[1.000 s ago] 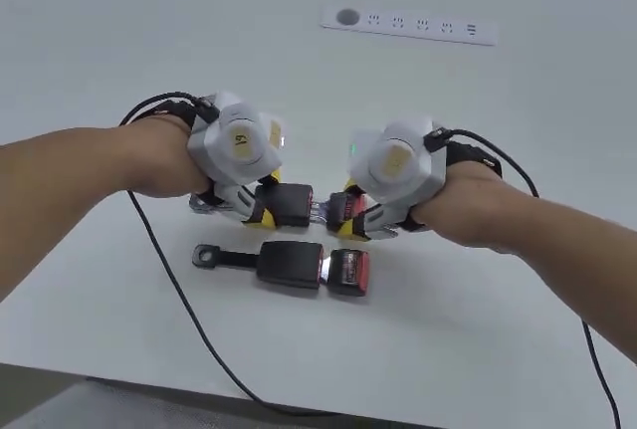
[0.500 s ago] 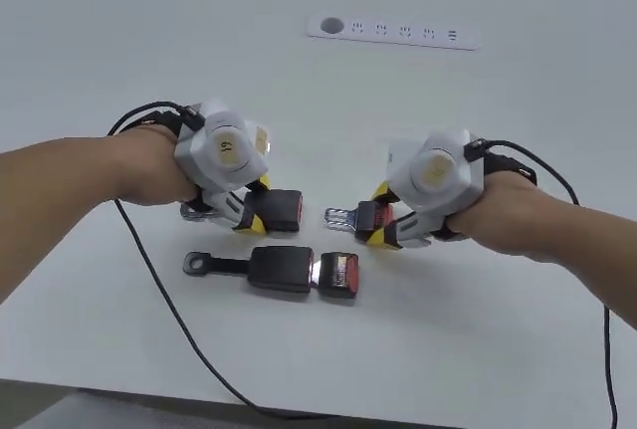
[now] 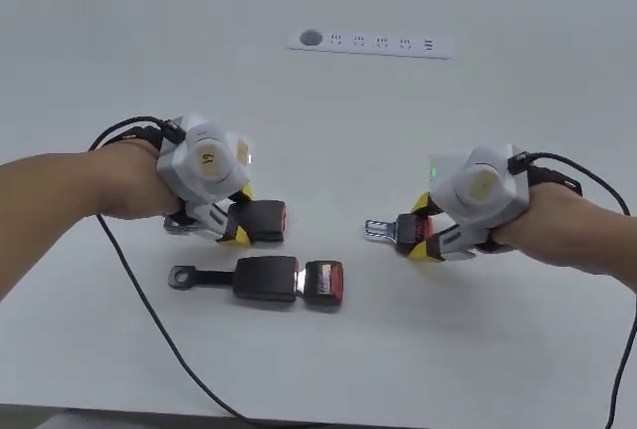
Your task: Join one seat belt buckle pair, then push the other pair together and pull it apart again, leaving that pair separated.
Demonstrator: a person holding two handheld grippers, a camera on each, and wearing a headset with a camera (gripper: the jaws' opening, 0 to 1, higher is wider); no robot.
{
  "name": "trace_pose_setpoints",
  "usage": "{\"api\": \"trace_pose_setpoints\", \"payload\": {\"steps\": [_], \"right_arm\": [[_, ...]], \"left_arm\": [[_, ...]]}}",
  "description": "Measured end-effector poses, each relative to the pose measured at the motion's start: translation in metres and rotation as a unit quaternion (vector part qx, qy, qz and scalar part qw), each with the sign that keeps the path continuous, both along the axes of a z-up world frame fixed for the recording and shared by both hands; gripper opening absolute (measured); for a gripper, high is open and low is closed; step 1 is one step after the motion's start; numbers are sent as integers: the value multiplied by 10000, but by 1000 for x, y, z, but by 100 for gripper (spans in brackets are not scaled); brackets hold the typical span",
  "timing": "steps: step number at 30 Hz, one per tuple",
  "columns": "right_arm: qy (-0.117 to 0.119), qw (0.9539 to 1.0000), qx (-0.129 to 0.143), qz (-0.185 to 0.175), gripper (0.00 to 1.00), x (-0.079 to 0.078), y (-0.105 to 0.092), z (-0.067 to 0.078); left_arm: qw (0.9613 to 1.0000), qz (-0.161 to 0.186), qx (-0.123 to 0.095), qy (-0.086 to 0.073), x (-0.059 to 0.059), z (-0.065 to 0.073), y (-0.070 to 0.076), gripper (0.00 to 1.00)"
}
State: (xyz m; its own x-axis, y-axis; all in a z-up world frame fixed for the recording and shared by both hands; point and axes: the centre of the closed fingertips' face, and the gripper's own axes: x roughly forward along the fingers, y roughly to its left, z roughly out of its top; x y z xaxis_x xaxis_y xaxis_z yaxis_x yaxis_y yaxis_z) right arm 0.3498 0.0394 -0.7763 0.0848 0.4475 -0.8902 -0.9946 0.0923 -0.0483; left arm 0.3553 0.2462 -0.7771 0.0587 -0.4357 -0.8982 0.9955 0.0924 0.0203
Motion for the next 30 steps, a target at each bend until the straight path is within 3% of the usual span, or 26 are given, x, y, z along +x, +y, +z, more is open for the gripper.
{"api": "trace_pose_setpoints", "payload": {"steps": [9, 15, 20, 25, 27, 30], "right_arm": [[9, 9999, -126, -23, 33, 1, -5, -3], [-83, 9997, -184, -142, 38, 5, -8, -2], [-148, 9994, -110, -290, 40, 0, -9, 7], [-386, 9964, 157, -738, 45, 3, -9, 22], [-366, 9947, 301, -908, 46, -5, -8, 31], [-471, 9915, 420, -1135, 49, -12, -8, 35]], "left_arm": [[10000, 20, 49, -34, 1, -2, 1, 34], [9998, 123, 16, -151, 1, 2, 1, 34], [9994, 252, 87, -232, -3, 3, 11, 37], [9970, 625, -214, -408, -13, 25, 14, 39], [9948, 778, -359, -549, -13, 29, 21, 40], [9898, 1156, -578, -602, -25, 40, 30, 44]]}}
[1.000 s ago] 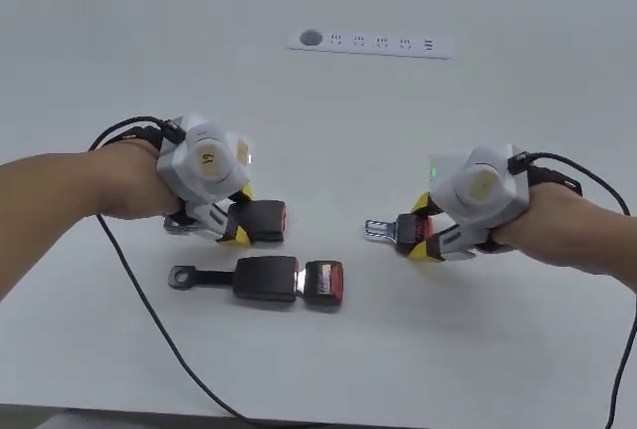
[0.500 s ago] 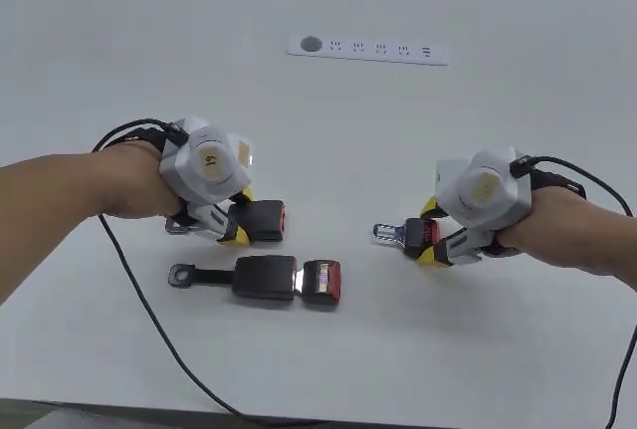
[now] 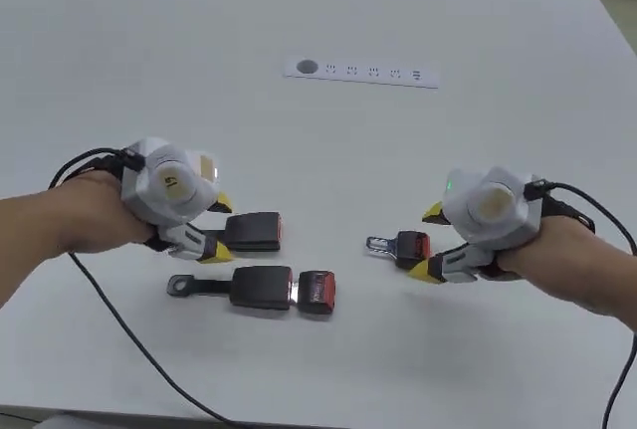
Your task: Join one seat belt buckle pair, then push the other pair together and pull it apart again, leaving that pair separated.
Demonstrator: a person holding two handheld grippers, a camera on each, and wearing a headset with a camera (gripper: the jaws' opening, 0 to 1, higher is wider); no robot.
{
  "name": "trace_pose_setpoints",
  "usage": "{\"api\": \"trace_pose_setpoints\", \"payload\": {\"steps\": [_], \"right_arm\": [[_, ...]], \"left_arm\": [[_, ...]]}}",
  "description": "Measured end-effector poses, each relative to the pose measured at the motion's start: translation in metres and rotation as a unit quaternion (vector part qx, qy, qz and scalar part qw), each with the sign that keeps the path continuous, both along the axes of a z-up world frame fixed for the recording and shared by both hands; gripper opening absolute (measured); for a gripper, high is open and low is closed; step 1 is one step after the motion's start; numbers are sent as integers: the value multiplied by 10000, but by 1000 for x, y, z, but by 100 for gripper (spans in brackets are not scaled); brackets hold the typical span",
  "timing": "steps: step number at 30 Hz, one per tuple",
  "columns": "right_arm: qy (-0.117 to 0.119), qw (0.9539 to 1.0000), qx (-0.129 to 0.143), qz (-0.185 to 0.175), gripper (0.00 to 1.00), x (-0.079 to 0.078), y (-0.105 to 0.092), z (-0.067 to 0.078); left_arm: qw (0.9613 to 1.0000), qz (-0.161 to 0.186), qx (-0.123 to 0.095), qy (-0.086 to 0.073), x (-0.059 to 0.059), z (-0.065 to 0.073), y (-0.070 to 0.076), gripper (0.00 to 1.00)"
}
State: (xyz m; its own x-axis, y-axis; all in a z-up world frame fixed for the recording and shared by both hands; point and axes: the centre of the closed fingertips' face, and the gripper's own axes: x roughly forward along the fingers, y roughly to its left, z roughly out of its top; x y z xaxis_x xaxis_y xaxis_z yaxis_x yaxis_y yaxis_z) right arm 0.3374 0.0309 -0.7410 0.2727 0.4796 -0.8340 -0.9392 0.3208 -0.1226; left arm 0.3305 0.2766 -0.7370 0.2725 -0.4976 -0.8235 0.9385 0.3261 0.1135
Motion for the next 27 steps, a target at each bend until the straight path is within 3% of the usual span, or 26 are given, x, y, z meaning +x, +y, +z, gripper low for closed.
{"api": "trace_pose_setpoints", "payload": {"steps": [3, 4, 6, 10, 11, 12, 13, 15, 17, 21, 25, 27], "right_arm": [[-12, 9998, 51, -179, 53, -15, 2, 6], [0, 9995, 77, -294, 55, -20, 1, 6], [76, 9990, 196, -399, 57, -32, 3, 7], [114, 9975, 388, -585, 61, -53, 8, 14], [163, 9950, 618, -768, 64, -57, 12, 15], [117, 9941, 673, -842, 66, -59, 12, 17], [74, 9936, 665, -912, 67, -62, 9, 17], [31, 9900, 819, -1146, 69, -68, 10, 23], [58, 9846, 1024, -1415, 70, -72, 10, 25], [-1, 9795, 1164, -1642, 72, -85, 5, 27], [28, 9741, 1255, -1881, 76, -93, -4, 28], [13, 9715, 1329, -1962, 78, -96, -7, 32]], "left_arm": [[9996, 224, -155, -31, -10, 4, 8, 47], [9989, 413, -213, -39, -20, 13, 9, 48], [9972, 647, -367, -82, -21, 13, 22, 52], [9940, 956, -524, -108, -37, 19, 37, 60], [9909, 1224, -561, -55, -40, 16, 45, 61], [9884, 1397, -587, -10, -43, 14, 51, 63], [9855, 1545, -693, -88, -46, 17, 53, 64], [9806, 1786, -799, -90, -53, 18, 60, 66], [9806, 1786, -800, -131, -60, 19, 63, 69], [9748, 2003, -967, -187, -73, 28, 63, 74], [9664, 2249, -1200, -335, -80, 30, 70, 81], [9630, 2335, -1304, -324, -87, 33, 69, 82]]}}
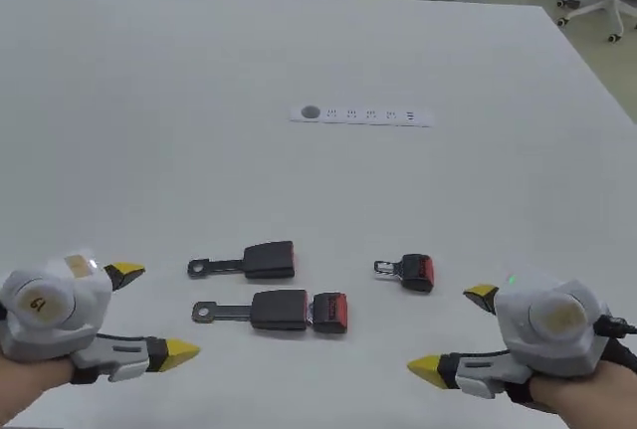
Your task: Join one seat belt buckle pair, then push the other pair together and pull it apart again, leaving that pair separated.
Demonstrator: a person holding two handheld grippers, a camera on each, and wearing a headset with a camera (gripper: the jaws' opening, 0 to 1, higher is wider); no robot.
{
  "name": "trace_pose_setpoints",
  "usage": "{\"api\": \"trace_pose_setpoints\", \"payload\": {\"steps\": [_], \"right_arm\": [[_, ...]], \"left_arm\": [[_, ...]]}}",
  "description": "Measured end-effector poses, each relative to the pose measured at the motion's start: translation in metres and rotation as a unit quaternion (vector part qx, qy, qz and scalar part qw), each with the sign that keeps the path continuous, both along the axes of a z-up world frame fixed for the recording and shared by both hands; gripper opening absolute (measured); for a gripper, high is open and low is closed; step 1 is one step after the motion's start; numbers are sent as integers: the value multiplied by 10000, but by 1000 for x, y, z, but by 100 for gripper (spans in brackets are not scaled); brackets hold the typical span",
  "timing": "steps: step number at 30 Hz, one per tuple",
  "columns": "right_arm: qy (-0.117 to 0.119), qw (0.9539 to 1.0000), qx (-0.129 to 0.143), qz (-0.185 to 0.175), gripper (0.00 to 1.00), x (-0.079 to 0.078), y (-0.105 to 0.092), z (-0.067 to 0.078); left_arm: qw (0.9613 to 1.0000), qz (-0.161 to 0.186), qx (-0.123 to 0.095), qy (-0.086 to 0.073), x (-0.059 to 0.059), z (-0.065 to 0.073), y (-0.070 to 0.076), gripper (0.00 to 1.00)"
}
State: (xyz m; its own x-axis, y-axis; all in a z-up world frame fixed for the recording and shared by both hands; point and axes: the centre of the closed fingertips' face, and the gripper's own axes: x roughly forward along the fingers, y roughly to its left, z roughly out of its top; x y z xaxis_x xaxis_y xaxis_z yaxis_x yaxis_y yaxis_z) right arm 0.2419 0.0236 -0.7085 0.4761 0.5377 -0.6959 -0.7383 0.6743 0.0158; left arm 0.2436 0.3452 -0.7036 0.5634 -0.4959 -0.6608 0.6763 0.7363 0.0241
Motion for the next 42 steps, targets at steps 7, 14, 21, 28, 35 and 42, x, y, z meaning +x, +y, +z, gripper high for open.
{"api": "trace_pose_setpoints", "payload": {"steps": [7, 14, 21, 28, 35, 42], "right_arm": [[-217, 9995, 28, -247, 92, -3, -3, 10], [-419, 9982, 155, -393, 99, 4, 0, 18], [-531, 9978, 102, -380, 99, 7, -2, 22], [-442, 9977, 209, -462, 99, 3, 0, 21], [-408, 9978, 170, -492, 99, 0, 1, 18], [-432, 9973, 209, -552, 99, 1, 0, 18]], "left_arm": [[9970, 430, -507, -384, -10, 19, -4, 90], [9952, 736, -482, -428, -10, 15, 8, 99], [9936, 892, -575, -396, -11, 18, 8, 100], [9939, 882, -557, -363, -14, 14, 13, 100], [9936, 891, -595, -361, -13, 13, 17, 100], [9942, 879, -556, -282, -18, 7, 15, 100]]}}
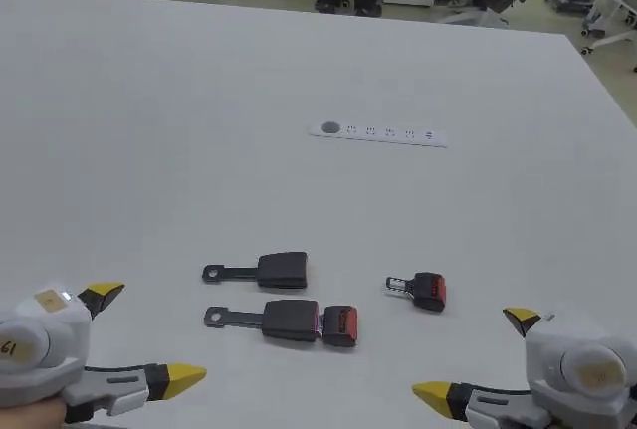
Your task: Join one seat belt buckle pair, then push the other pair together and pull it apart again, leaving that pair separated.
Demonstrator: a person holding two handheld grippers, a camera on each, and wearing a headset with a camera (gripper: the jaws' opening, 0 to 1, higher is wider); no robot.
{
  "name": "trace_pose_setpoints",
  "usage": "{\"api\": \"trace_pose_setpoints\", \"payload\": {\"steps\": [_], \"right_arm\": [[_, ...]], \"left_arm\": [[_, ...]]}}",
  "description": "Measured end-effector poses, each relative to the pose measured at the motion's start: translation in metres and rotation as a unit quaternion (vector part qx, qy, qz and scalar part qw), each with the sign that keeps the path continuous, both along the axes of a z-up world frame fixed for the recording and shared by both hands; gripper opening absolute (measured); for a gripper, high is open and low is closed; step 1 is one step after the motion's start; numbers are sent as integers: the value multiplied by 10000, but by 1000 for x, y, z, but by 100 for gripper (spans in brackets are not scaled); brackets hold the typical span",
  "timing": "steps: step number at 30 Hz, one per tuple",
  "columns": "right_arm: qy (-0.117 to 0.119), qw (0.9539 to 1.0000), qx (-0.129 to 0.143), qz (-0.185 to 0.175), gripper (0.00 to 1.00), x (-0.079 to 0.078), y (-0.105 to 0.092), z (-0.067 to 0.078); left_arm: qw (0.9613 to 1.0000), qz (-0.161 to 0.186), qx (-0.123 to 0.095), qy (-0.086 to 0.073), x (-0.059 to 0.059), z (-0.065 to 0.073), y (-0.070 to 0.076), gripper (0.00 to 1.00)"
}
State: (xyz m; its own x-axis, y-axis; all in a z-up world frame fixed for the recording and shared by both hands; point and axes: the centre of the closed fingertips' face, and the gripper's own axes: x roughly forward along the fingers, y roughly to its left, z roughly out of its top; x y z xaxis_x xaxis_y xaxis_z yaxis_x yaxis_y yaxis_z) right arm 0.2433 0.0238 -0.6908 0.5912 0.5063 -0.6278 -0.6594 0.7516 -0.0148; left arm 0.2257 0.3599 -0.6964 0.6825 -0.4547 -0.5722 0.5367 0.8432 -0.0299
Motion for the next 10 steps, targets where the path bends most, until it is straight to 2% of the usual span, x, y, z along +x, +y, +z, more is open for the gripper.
{"api": "trace_pose_setpoints", "payload": {"steps": [2, 10], "right_arm": [[13, 10000, 7, -8, 99, -1, 0, -1], [25, 10000, 27, -6, 99, -4, 3, -3]], "left_arm": [[10000, 2, 33, 57, -1, -3, 0, 100], [9999, -57, 113, 88, -3, -6, -2, 100]]}}
